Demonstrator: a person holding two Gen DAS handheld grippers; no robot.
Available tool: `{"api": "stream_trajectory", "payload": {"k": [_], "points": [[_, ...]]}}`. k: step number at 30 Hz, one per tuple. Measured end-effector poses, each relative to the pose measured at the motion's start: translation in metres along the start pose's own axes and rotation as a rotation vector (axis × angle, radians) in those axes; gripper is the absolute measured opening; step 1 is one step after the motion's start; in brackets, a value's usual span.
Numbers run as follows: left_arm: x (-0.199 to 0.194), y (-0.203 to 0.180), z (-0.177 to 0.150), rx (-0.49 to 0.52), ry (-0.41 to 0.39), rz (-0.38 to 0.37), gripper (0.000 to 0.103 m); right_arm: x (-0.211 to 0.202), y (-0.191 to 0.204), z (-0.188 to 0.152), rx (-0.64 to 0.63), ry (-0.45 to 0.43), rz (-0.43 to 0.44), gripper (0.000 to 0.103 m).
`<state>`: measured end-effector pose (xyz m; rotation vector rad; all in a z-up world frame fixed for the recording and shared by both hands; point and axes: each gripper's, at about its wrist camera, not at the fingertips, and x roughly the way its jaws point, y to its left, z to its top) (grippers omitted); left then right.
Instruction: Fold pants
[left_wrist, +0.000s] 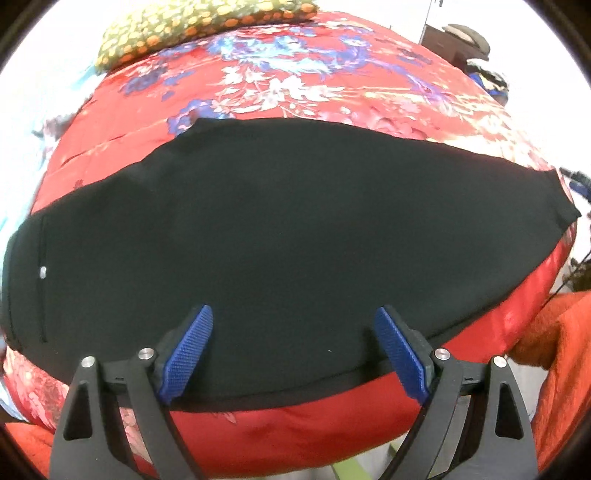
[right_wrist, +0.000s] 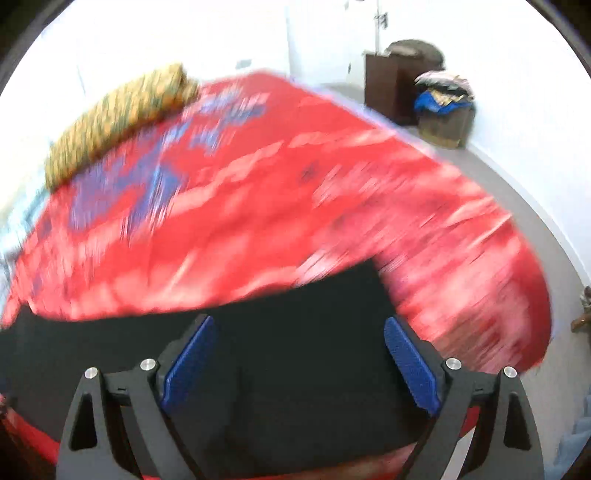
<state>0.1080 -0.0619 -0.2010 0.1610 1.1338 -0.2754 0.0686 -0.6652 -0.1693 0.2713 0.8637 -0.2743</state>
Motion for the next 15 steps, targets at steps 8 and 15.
{"api": "stream_trajectory", "payload": {"k": [8,15], "points": [[0.009,-0.005,0.001,-0.021,0.038,0.007,0.091,0.014,-0.081,-0.003,0.062,0.201,0.267,0.086],[0.010,-0.011,0.003,-0.010,0.043,0.028,0.091,0.051,-0.073,-0.009,0.063,0.274,0.367,0.076]]}}
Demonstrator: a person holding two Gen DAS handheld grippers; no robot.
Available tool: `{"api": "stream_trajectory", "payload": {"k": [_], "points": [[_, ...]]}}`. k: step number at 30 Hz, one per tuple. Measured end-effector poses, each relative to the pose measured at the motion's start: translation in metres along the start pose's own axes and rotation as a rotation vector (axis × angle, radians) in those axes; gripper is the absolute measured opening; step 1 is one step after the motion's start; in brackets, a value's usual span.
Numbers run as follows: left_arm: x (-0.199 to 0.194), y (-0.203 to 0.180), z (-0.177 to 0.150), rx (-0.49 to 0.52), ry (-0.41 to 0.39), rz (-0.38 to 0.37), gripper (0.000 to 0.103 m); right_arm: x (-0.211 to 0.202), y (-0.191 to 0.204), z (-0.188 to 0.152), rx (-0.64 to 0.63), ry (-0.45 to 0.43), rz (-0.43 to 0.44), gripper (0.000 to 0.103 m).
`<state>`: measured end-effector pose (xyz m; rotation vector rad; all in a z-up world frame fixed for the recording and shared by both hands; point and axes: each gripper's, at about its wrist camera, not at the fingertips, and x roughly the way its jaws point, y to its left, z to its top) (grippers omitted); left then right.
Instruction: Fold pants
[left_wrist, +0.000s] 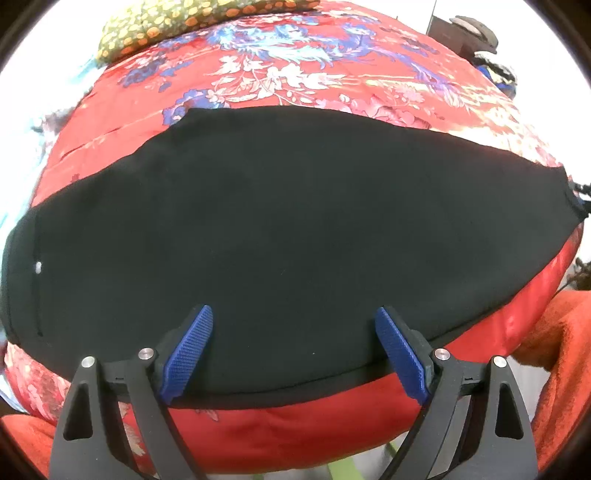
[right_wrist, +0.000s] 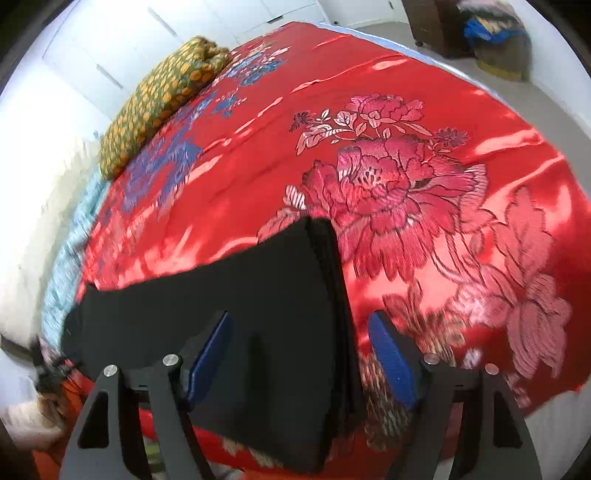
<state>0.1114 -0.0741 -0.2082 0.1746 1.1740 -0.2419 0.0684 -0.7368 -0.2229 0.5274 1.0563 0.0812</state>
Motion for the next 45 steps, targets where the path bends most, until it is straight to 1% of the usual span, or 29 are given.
{"api": "stream_trajectory", "payload": {"k": [1,2,3,5,6,7,8,11,14,16,17,20,22,25,28,29,30,32,33,34,35,36,37,39,40,41,43,44,45], "points": [[0.001,-0.001,0.000,0.001,0.002,0.003,0.091,0.004,-0.002,0.003,0.030,0.014,0.037,0.075],[0.001,-0.001,0.000,0.001,0.004,0.005,0.091,0.007,-0.001,0.006,0.035,0.027,0.058,0.073],[0.002,-0.001,-0.001,0.000,0.006,0.007,0.091,0.013,0.003,0.008,0.018,0.063,0.072,0.065],[0.003,0.000,-0.001,-0.003,0.008,0.007,0.091,0.019,0.008,0.007,-0.020,0.107,0.002,0.050],[0.003,0.000,-0.002,-0.004,0.008,0.006,0.091,0.019,0.007,0.007,-0.014,0.116,-0.008,0.033],[0.003,0.001,-0.002,-0.005,0.008,0.006,0.091,0.018,0.005,0.007,0.020,0.126,0.012,0.022],[0.003,0.002,-0.003,-0.008,0.006,0.005,0.091,0.015,0.006,0.006,0.045,0.126,0.037,0.017],[0.002,0.006,-0.004,-0.021,-0.005,-0.004,0.091,0.003,0.019,-0.001,0.069,0.089,0.117,0.014],[-0.001,0.014,-0.006,-0.048,-0.023,-0.020,0.091,-0.014,0.041,-0.015,0.139,0.020,0.263,0.014],[-0.001,0.022,-0.007,-0.073,-0.033,-0.032,0.091,-0.017,0.070,-0.027,0.182,-0.004,0.390,0.014],[-0.001,0.026,-0.008,-0.087,-0.038,-0.038,0.091,-0.015,0.092,-0.036,0.193,-0.006,0.457,0.014],[-0.003,0.040,-0.011,-0.135,-0.059,-0.061,0.091,0.004,0.152,-0.056,0.215,0.012,0.594,0.014],[-0.006,0.051,-0.014,-0.160,-0.075,-0.073,0.091,0.028,0.203,-0.071,0.237,0.039,0.664,0.014],[-0.013,0.069,-0.020,-0.181,-0.109,-0.066,0.091,0.074,0.271,-0.089,0.292,0.071,0.724,0.014],[-0.021,0.090,-0.026,-0.217,-0.130,-0.055,0.091,0.119,0.336,-0.103,0.318,0.087,0.759,0.014],[-0.023,0.099,-0.028,-0.242,-0.128,-0.054,0.091,0.131,0.356,-0.107,0.309,0.091,0.757,0.014],[-0.023,0.109,-0.030,-0.277,-0.121,-0.052,0.091,0.145,0.387,-0.112,0.258,0.092,0.724,0.014],[-0.023,0.127,-0.033,-0.345,-0.110,-0.057,0.091,0.165,0.425,-0.124,0.174,0.100,0.653,0.015],[-0.023,0.133,-0.034,-0.367,-0.110,-0.067,0.091,0.180,0.451,-0.135,0.087,0.135,0.591,0.019],[-0.023,0.138,-0.035,-0.387,-0.111,-0.077,0.091,0.187,0.466,-0.142,0.024,0.156,0.535,0.023],[-0.025,0.143,-0.036,-0.409,-0.117,-0.084,0.091,0.196,0.482,-0.153,-0.056,0.175,0.451,0.034],[-0.027,0.145,-0.037,-0.420,-0.124,-0.091,0.091,0.201,0.493,-0.166,-0.126,0.206,0.399,0.057],[-0.029,0.147,-0.037,-0.428,-0.133,-0.100,0.091,0.200,0.496,-0.172,-0.153,0.222,0.388,0.065],[-0.035,0.146,-0.036,-0.432,-0.162,-0.131,0.091,0.181,0.496,-0.180,-0.222,0.210,0.361,0.065],[-0.039,0.142,-0.034,-0.424,-0.180,-0.156,0.091,0.166,0.492,-0.182,-0.268,0.192,0.345,0.069],[-0.042,0.139,-0.032,-0.414,-0.195,-0.181,0.091,0.146,0.487,-0.184,-0.338,0.158,0.315,0.071],[-0.048,0.122,-0.023,-0.363,-0.226,-0.256,0.089,0.116,0.474,-0.192,-0.428,0.087,0.258,0.082],[-0.047,0.110,-0.017,-0.322,-0.229,-0.287,0.089,0.105,0.468,-0.182,-0.459,0.047,0.229,0.084],[-0.043,0.095,-0.008,-0.263,-0.216,-0.297,0.084,0.091,0.459,-0.184,-0.480,0.006,0.198,0.084]]}}
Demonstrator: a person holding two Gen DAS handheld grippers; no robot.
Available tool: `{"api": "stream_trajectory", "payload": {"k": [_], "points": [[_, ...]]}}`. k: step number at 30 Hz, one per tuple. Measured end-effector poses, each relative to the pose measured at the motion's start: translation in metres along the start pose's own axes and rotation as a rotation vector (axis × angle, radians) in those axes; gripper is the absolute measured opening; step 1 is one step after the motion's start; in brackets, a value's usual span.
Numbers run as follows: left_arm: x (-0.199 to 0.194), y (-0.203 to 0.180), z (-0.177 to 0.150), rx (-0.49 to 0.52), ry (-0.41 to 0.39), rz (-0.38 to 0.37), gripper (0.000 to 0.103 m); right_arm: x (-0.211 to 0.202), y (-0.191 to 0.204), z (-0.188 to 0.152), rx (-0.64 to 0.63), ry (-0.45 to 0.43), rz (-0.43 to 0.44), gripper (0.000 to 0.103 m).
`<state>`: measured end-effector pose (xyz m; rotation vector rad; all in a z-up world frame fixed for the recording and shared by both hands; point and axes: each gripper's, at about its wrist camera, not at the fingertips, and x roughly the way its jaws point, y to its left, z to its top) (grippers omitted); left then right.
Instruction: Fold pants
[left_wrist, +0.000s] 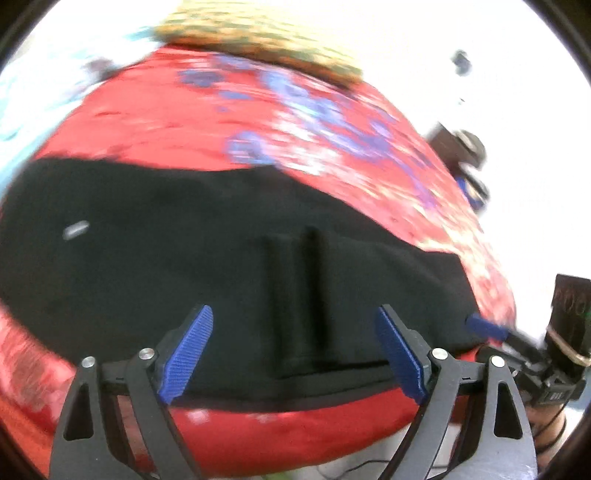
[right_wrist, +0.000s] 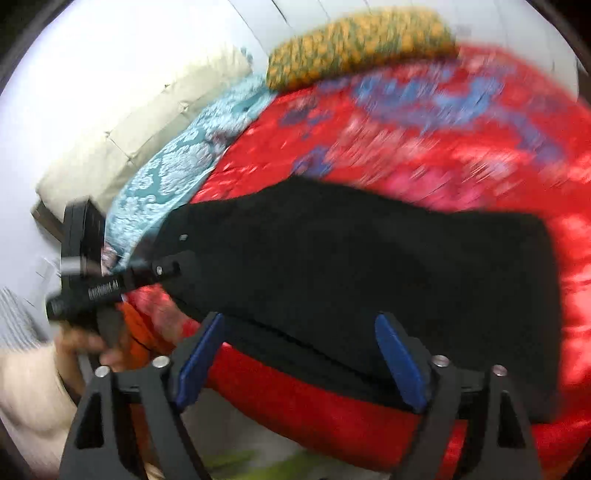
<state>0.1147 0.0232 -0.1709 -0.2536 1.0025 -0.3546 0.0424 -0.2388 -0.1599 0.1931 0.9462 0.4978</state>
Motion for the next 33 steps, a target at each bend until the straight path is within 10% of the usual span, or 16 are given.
{"api": "stream_trajectory", "payload": {"k": [5,7,10,15,20,23,26,28,33], "points": [[0.059,-0.037,0.007,0.092,0.152,0.059,0.050,-0.038,-0.021,-0.024,-0.011,-0.123,-0.157,0.084],[0.074,-0.041,0.005,0.082,0.188,0.079,0.007,-0.046,-0.027,-0.028,0.005,-0.137,-0.175,0.084],[0.070,-0.051,0.000,0.106,0.168,0.095,0.002,-0.054,-0.036,-0.027,0.027,-0.167,-0.218,0.084],[0.038,-0.034,0.000,0.140,0.123,0.147,0.003,-0.067,-0.060,-0.016,0.019,-0.211,-0.407,0.084],[0.048,-0.028,-0.004,0.129,0.149,0.175,0.012,-0.045,-0.067,-0.002,0.086,-0.189,-0.104,0.084],[0.041,-0.029,-0.002,0.139,0.122,0.183,0.023,0.018,-0.090,-0.006,0.171,0.076,-0.123,0.078],[0.024,-0.015,0.001,0.093,0.078,0.204,0.038,0.004,-0.086,-0.004,0.136,0.000,-0.121,0.075],[0.011,-0.001,0.004,0.038,0.026,0.200,0.067,-0.025,-0.085,0.001,0.121,-0.115,-0.101,0.081],[0.026,0.010,0.005,-0.027,0.067,0.145,0.075,-0.054,-0.107,-0.002,0.140,-0.192,-0.249,0.085]]}}
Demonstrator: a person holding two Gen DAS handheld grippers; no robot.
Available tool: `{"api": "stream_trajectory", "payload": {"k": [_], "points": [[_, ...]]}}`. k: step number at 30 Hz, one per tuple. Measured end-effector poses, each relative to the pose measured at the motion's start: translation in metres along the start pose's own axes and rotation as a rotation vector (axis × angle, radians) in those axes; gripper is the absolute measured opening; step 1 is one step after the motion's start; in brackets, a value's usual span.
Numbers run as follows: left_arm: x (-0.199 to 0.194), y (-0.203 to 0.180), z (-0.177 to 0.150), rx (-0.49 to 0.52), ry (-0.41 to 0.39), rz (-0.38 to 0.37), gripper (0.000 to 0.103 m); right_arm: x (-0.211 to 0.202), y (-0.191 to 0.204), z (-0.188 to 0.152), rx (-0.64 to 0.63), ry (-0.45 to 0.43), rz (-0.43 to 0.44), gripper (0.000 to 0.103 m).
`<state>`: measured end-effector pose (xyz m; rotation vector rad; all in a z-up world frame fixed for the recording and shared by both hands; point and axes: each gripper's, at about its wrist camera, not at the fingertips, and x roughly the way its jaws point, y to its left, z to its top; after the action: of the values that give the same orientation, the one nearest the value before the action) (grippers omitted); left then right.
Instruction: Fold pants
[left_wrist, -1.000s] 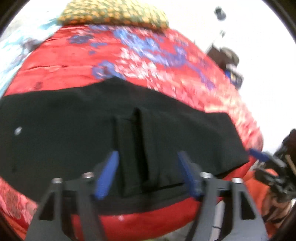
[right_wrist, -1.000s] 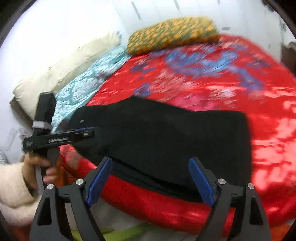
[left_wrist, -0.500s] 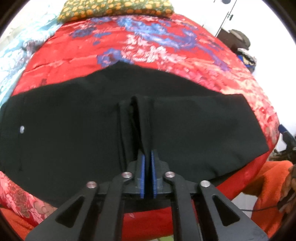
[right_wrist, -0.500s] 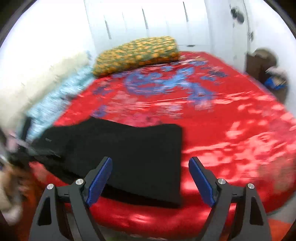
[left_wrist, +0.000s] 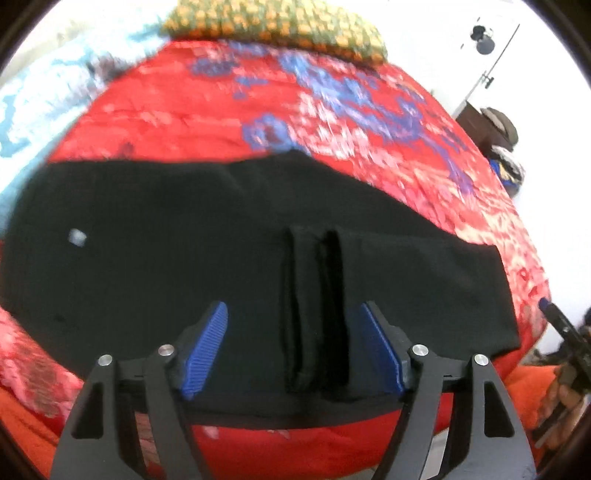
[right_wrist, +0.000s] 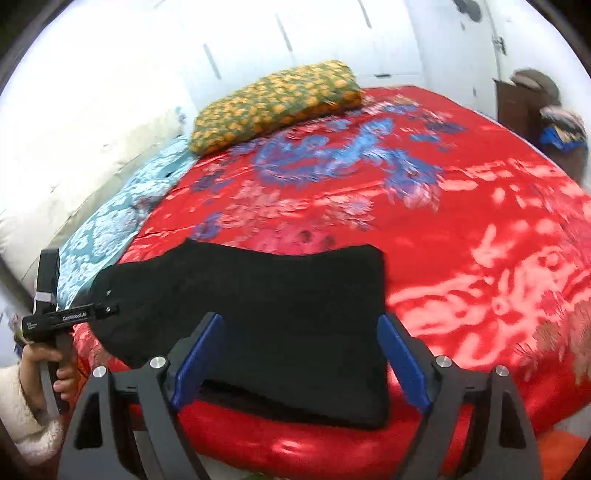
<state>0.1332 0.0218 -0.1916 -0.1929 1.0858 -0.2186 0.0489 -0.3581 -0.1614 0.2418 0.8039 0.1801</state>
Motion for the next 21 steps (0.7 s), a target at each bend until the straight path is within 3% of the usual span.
{"api": "stream_trajectory", "payload": {"k": [3,5,6,7,8,11,13,17,20,21], "points": [[0.017,-0.016,-0.004,0.071,0.052,0.024,0.070,0.011,-0.018,-0.007,0.044,0.059,-0.090,0.085],[0.023,-0.021,-0.007,0.075,0.072,0.011,0.062,0.026,-0.035,-0.011,0.138,0.131,-0.037,0.085],[0.026,-0.024,-0.007,0.069,0.079,-0.005,0.049,0.037,-0.045,-0.015,0.187,0.175,-0.023,0.085],[0.029,-0.028,-0.007,0.078,0.076,-0.008,0.023,0.040,-0.047,-0.017,0.197,0.192,-0.030,0.085],[0.030,-0.033,-0.007,0.096,0.076,-0.014,0.007,0.042,-0.049,-0.017,0.194,0.199,-0.044,0.085],[0.025,-0.059,-0.004,0.152,0.073,-0.121,0.005,0.033,-0.050,-0.013,0.182,0.139,-0.084,0.085],[0.022,-0.066,-0.004,0.213,0.058,-0.096,0.005,0.023,-0.053,-0.008,0.184,0.094,-0.107,0.085],[0.032,-0.043,-0.006,0.165,0.098,-0.046,0.011,0.004,-0.037,-0.005,0.104,0.039,-0.139,0.085],[0.029,-0.049,-0.007,0.187,0.085,-0.012,0.029,0.000,-0.002,-0.001,-0.019,-0.017,-0.009,0.085],[0.028,-0.053,-0.008,0.202,0.083,-0.001,0.049,0.007,0.013,-0.003,-0.072,0.003,0.028,0.085]]}}
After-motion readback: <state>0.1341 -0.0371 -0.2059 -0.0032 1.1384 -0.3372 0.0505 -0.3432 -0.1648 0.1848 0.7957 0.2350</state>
